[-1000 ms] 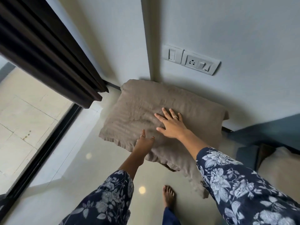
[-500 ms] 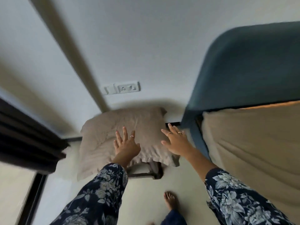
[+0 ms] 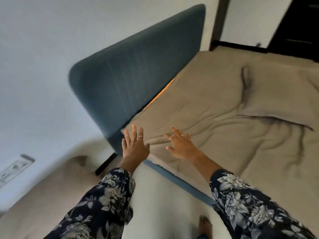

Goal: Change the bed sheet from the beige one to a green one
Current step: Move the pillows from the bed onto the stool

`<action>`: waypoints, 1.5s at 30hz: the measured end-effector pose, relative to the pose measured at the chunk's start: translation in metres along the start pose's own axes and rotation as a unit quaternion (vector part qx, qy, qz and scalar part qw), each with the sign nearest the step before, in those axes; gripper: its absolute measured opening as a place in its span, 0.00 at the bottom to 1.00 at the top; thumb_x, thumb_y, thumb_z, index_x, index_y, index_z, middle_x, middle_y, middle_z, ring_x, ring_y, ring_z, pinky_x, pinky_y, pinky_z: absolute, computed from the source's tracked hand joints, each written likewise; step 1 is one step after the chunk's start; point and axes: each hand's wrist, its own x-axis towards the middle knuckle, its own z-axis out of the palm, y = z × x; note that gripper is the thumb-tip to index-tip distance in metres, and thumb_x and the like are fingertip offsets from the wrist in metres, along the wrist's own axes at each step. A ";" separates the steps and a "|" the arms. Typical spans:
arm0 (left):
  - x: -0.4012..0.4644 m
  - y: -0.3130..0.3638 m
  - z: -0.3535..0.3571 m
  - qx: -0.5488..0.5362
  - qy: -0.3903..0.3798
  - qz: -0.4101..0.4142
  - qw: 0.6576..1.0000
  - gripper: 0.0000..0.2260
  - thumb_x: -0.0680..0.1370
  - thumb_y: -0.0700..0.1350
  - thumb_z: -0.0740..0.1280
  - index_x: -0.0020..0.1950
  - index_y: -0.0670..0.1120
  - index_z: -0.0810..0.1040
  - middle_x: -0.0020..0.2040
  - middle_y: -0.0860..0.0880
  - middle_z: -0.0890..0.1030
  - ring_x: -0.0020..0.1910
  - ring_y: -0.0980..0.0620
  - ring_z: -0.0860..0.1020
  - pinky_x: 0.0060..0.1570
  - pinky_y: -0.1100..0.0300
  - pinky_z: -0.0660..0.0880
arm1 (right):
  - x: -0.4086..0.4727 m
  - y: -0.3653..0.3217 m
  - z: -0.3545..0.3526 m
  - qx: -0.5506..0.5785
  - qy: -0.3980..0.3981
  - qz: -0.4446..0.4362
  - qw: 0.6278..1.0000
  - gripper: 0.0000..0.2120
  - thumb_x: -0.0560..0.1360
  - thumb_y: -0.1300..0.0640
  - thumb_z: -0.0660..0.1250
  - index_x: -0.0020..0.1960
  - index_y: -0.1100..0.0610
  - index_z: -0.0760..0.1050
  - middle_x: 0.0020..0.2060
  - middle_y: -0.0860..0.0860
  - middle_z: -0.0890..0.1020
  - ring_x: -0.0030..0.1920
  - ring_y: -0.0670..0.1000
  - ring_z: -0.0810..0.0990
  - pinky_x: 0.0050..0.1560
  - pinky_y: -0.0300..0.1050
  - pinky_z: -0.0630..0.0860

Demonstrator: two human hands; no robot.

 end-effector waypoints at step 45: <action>0.413 0.606 0.383 0.122 -0.103 0.283 0.946 0.34 0.81 0.59 0.50 0.71 0.51 0.27 0.74 0.53 0.28 0.76 0.47 0.34 0.74 0.49 0.41 | 0.173 0.847 0.033 -0.153 0.086 0.344 0.923 0.44 0.78 0.58 0.64 0.76 0.42 0.33 0.77 0.56 0.38 0.76 0.62 0.40 0.70 0.73 0.41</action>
